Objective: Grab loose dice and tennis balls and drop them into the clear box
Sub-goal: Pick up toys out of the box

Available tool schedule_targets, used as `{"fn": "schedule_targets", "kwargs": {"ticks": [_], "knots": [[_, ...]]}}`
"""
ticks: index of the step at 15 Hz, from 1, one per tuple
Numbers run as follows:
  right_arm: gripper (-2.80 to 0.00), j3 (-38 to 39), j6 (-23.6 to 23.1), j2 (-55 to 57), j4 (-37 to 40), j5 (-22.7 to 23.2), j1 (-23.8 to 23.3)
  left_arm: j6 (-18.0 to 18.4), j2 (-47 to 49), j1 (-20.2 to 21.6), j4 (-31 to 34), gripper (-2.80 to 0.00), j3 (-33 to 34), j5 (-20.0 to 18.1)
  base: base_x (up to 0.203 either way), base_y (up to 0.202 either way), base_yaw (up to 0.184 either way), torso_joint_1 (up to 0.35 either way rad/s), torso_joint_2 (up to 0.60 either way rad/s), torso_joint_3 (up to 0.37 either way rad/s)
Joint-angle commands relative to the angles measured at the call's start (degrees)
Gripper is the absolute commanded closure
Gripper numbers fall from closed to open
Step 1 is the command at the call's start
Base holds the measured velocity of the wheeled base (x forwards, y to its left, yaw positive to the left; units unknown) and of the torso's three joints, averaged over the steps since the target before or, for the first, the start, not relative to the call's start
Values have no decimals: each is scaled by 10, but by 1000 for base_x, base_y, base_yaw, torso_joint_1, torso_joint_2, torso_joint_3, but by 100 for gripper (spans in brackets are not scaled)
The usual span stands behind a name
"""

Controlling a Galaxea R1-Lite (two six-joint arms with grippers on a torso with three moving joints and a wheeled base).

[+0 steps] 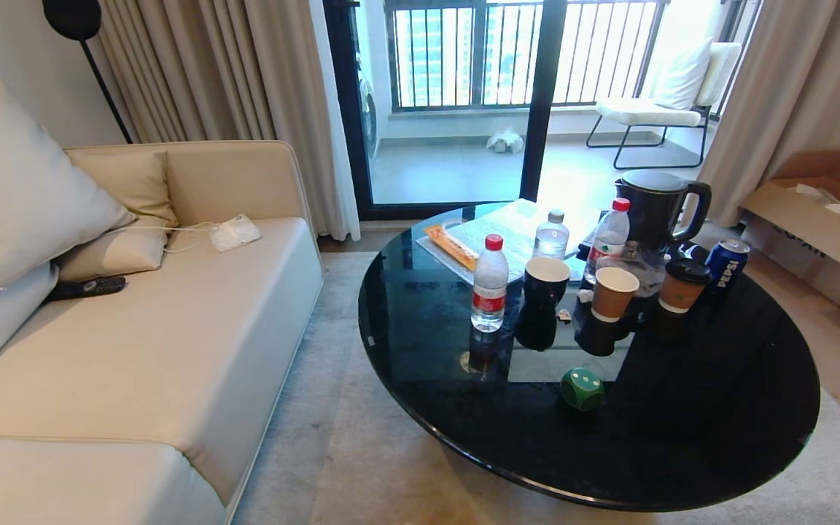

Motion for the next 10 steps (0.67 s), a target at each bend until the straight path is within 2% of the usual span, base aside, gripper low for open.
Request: {"fn": "schedule_targets", "kwargs": {"ticks": [1, 5, 9, 10], "knots": [[0, 0, 0, 0, 0, 0, 0, -1, 0, 0, 0, 0, 0, 0, 0, 0, 0, 0, 0, 0], [0, 0, 0, 0, 0, 0, 0, -2, 0, 0, 0, 0, 0, 0, 0, 0, 0, 0, 0, 0], [0, 0, -49, 0, 1, 19, 0, -2, 0, 0, 0, 0, 0, 1, 0, 0, 0, 0, 0, 0], [0, -1, -38, 1, 3, 16, 0, -2, 0, 0, 0, 0, 0, 1, 0, 0, 0, 0, 0, 0]]}}
